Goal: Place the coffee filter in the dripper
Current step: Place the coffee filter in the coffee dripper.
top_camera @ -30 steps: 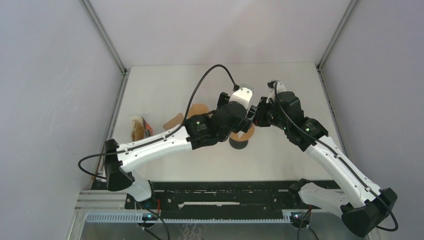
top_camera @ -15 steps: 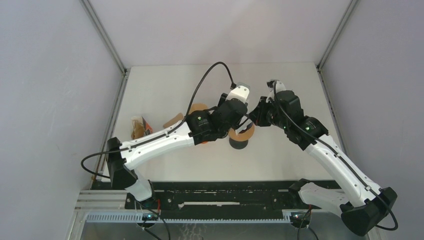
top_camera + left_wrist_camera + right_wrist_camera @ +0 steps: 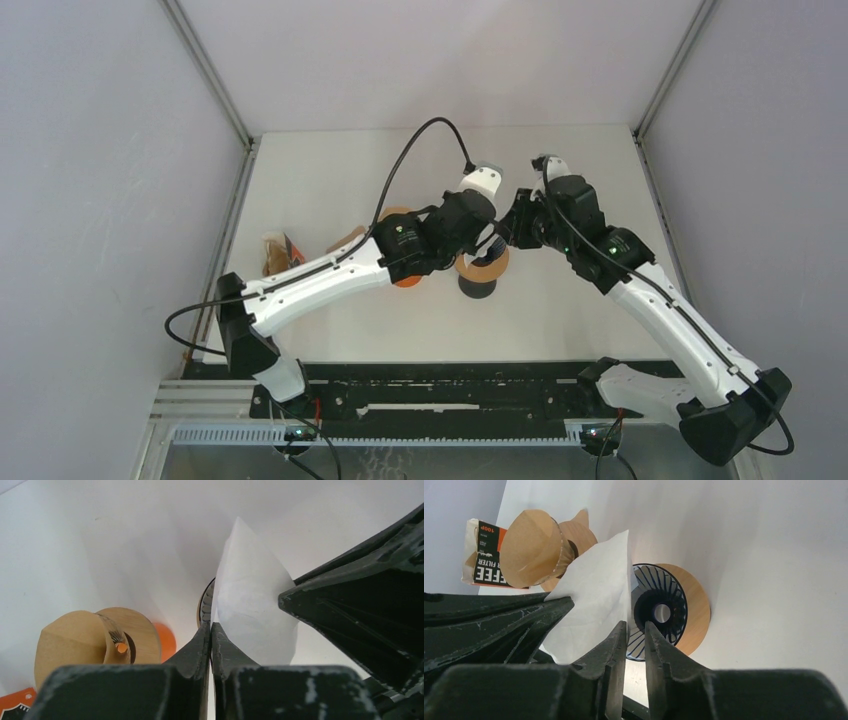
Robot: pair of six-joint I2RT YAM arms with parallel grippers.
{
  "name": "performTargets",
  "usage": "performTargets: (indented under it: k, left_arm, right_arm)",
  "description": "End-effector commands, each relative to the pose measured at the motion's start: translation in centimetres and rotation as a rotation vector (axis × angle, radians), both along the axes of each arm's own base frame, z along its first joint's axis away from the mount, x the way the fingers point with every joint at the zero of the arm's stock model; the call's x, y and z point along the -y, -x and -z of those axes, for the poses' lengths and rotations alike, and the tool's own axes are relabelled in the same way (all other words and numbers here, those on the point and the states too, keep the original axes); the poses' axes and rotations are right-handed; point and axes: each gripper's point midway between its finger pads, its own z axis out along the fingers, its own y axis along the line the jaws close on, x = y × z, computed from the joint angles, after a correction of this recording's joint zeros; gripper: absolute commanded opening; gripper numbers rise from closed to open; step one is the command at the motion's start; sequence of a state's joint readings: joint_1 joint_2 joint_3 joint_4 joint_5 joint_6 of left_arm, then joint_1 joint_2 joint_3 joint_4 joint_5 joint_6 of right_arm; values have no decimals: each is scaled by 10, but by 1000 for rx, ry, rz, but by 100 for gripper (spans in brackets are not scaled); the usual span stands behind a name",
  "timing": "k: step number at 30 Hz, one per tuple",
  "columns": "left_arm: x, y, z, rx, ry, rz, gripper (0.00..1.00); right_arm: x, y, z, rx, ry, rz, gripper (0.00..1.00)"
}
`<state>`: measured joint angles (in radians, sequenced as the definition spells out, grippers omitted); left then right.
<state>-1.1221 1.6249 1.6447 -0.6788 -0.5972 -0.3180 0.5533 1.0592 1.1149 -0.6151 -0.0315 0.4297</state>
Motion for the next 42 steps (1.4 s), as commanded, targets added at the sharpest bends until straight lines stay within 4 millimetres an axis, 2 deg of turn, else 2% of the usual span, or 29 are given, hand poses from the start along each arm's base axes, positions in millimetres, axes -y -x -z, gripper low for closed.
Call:
performTargets:
  k: [1, 6, 9, 12, 16, 27, 32, 35, 38, 42]
  left_arm:
    - [11, -1, -25, -7, 81, 15, 5]
    - [17, 0, -25, -28, 92, 17, 1]
    - [19, -1, -26, -37, 113, 6, 1]
    - [23, -2, -27, -54, 141, -4, 0]
    - [25, -5, -26, -77, 170, -30, 0]
    - [18, -12, -20, -157, 303, -114, 0]
    - [17, -12, -22, -177, 362, -143, 0]
    - [22, -9, -21, -211, 403, -155, 0]
    - [21, -8, -19, -233, 430, -188, 0]
    - [16, -9, -17, -244, 452, -247, 0]
  right_arm:
    - [-1, -5, -25, 66, 3, -6, 31]
    - [-3, -8, -25, 60, 13, -8, 40]
    - [-8, -8, -25, 51, 3, -20, 42]
    - [-15, -7, -25, 39, 6, -36, 43]
    - [-17, -5, -15, 9, 33, -39, 44]
    - [-10, -5, -9, -3, 68, -8, 45]
    - [-11, -4, -14, 4, 46, -5, 45]
    - [-12, -4, -21, 24, 24, 2, 49]
    - [-15, -6, -35, 55, -2, 3, 51]
    - [-20, -5, -32, 41, 6, -10, 51]
